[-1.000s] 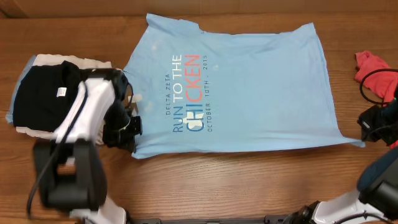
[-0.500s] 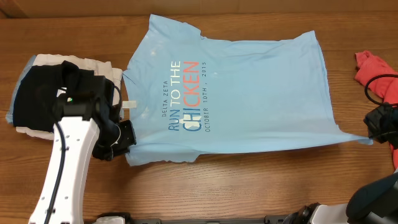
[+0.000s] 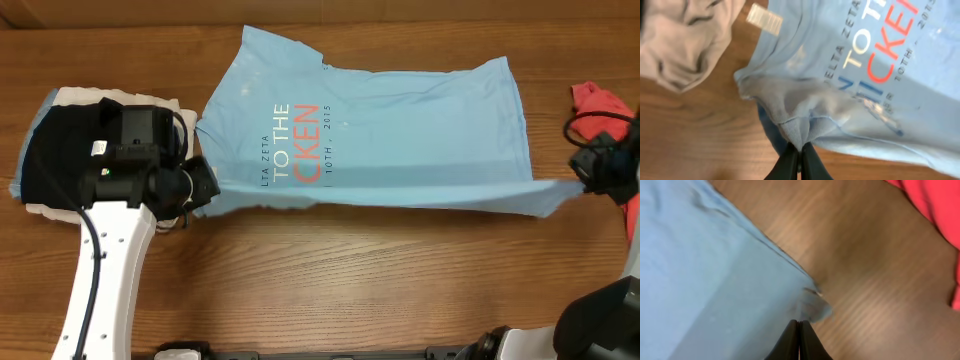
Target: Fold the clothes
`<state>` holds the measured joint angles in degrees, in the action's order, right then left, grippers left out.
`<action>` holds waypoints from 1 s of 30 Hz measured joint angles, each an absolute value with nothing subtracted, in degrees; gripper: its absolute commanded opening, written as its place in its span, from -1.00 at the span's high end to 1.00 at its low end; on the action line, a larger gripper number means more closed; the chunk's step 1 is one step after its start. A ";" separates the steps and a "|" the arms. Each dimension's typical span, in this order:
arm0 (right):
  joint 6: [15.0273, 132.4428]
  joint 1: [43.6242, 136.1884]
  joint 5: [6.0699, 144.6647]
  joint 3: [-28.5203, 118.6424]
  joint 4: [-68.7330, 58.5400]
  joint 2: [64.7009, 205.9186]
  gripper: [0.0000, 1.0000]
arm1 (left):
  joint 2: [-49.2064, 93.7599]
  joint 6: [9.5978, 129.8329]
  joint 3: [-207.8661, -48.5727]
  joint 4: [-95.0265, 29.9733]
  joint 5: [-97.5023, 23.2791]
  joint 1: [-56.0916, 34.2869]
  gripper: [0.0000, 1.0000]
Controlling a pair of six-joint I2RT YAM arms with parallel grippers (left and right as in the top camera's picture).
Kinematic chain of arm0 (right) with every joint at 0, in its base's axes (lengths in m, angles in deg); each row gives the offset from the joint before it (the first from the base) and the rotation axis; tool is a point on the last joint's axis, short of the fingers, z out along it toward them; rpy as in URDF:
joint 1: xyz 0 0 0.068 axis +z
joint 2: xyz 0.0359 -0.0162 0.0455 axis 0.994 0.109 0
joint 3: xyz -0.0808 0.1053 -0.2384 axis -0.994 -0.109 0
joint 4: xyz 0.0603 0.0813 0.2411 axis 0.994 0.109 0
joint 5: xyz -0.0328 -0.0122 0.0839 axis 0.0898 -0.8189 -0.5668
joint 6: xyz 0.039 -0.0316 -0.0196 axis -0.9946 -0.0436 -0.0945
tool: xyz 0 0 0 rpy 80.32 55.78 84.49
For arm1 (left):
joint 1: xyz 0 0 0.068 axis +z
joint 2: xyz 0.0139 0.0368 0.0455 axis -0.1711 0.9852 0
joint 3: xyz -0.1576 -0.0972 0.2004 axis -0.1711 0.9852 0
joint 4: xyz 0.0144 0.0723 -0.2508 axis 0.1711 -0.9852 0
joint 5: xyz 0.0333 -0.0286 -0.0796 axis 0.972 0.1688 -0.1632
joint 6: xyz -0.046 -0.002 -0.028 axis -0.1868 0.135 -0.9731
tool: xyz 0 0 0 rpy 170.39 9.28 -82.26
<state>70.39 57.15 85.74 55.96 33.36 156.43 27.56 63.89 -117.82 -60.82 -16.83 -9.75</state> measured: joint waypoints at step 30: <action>72.66 66.01 85.72 55.89 15.09 169.99 0.92 | 48.38 61.95 -117.68 -37.50 -19.10 -9.75 0.92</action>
<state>72.66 66.01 85.72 55.89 15.09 169.99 48.38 61.95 -117.68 -37.50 -19.10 -9.75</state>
